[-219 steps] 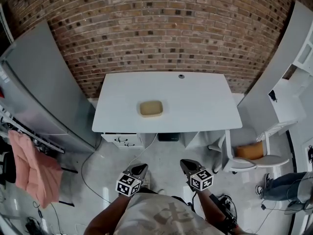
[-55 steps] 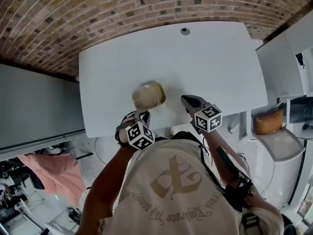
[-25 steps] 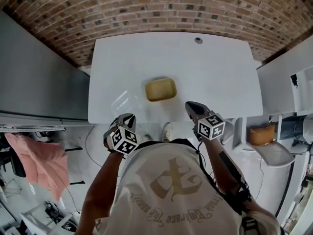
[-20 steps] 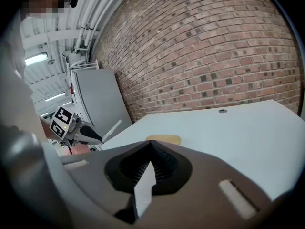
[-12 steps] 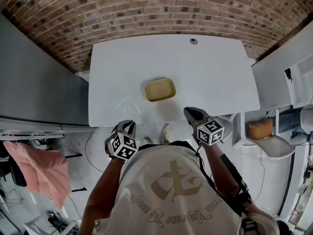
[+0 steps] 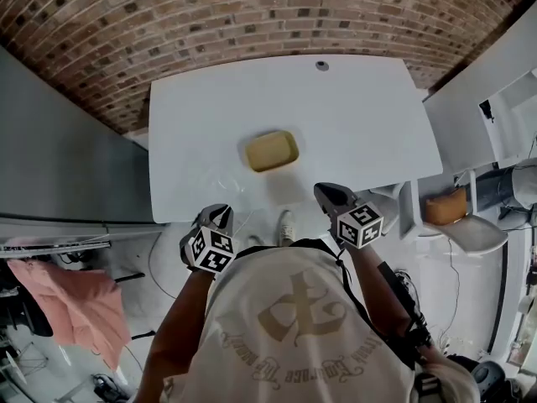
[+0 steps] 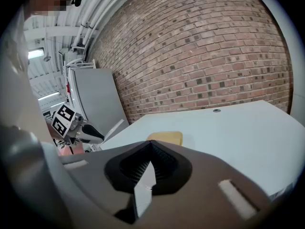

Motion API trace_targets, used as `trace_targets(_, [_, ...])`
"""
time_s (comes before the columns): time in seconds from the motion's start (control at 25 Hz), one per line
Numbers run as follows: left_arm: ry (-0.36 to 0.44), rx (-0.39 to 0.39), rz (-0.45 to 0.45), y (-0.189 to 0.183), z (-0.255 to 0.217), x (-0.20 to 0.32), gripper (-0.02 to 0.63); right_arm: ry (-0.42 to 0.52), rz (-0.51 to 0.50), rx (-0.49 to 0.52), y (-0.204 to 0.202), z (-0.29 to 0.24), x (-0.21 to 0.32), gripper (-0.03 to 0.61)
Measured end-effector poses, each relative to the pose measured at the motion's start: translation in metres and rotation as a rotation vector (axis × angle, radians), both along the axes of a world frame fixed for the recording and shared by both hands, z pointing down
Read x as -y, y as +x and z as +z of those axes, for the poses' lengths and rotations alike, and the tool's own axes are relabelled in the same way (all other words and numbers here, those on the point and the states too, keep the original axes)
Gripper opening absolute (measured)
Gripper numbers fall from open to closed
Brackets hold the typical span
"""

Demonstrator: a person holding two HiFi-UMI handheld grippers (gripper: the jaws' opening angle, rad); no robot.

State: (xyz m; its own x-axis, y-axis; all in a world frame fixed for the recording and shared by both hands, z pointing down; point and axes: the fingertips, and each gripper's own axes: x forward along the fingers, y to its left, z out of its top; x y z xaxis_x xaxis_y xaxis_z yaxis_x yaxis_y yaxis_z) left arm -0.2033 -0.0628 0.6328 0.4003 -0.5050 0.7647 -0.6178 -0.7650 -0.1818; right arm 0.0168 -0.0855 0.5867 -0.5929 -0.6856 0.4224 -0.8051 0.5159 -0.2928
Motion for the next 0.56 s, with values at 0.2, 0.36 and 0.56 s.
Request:
trace_targets(0.2, [-0.001, -0.007, 0.02, 0.0, 0.0, -0.002, 0.023, 0.01, 0.008, -0.006, -0.005, -0.002, -0.001, 0.008])
trace_targets(0.36, [0.0, -0.01, 0.031, -0.002, 0.0, -0.003, 0.023, 0.016, 0.013, -0.007, -0.009, -0.003, -0.004, 0.008])
trace_targets(0.56, [0.004, -0.013, 0.04, -0.006, -0.002, -0.003, 0.023, 0.017, 0.017, -0.009, -0.014, -0.003, -0.007, 0.008])
